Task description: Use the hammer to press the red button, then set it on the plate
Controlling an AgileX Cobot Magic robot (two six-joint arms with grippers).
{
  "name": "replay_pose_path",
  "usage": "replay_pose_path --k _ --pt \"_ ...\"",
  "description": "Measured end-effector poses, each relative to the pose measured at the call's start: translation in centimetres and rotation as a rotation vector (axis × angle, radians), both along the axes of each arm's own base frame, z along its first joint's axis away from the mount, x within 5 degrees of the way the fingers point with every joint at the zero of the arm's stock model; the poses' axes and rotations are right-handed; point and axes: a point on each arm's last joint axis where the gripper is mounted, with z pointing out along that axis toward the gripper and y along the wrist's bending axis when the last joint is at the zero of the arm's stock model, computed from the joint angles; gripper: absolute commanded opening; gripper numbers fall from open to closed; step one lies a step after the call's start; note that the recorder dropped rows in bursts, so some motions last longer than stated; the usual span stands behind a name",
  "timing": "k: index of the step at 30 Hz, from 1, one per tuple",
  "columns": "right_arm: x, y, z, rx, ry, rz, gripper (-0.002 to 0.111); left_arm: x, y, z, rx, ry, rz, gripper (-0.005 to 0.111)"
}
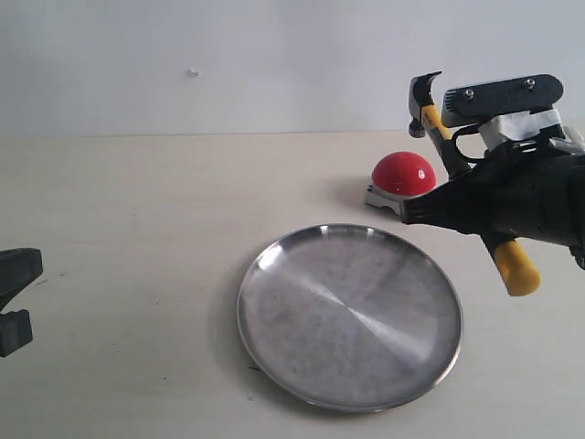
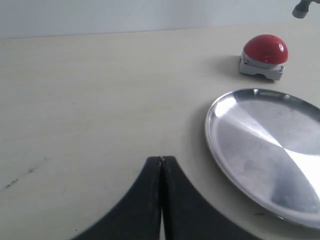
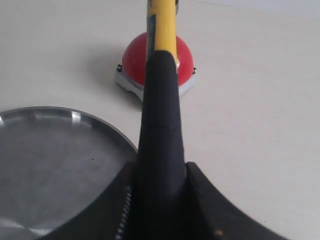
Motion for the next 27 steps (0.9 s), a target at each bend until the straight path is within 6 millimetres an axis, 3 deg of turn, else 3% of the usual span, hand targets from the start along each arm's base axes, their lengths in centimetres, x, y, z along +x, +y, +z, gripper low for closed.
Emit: replay_pose_path --k 15,22,27 --pt "1.7 0.8 -3.6 0.015 0.016 -0.062 0.000 0.0 0.0 0.0 0.000 0.003 0.000 0.000" --pt "2.5 1.1 -2.4 0.000 -0.035 -0.043 0.000 0.0 0.0 0.0 0.000 0.003 0.000 0.000" --pt "3.4 1.7 0.8 0.023 -0.132 -0.024 0.000 0.0 0.0 0.0 0.000 0.003 0.000 0.000"
